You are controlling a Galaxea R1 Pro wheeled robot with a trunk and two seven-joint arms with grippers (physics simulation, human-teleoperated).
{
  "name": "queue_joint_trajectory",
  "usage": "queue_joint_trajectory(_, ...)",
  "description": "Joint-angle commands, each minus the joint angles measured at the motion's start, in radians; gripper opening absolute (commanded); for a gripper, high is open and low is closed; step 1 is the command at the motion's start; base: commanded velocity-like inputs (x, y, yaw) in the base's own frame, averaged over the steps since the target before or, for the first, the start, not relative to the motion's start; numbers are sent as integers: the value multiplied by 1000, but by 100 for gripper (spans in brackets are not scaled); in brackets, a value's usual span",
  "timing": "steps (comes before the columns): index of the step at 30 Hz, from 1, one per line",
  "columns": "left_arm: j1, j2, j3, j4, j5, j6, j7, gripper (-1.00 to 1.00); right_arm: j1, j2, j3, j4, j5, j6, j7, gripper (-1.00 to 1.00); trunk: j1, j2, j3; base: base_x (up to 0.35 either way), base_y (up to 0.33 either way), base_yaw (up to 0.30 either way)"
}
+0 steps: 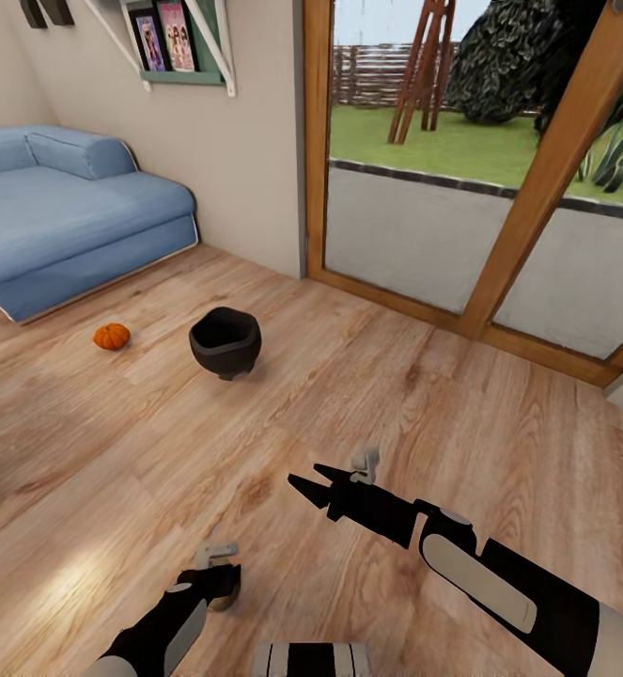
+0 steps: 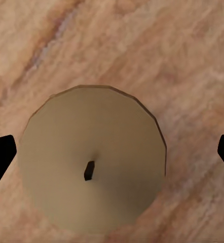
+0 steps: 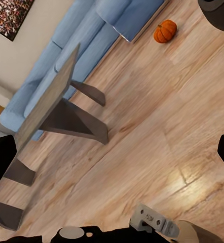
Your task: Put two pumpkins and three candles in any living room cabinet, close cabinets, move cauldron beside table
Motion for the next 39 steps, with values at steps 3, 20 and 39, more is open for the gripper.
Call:
queue_joint_trajectory(3,0,1,-10,-2,10,4,9,100,-1,-1,1,0,-11,3,2,100,1,-1,-12,0,0,0)
queue_joint_trajectory(20,0,2,-2,-3,11,3,19,100,-1,-1,1,1,-10,5,-1,100,2,-1,-16,0,0,0)
queue_joint_trajectory(39,0,4,0,0,15,-38,54,100,-1,-1,1,1,-9,5,-2,100,2,-2,-20,0,0,0)
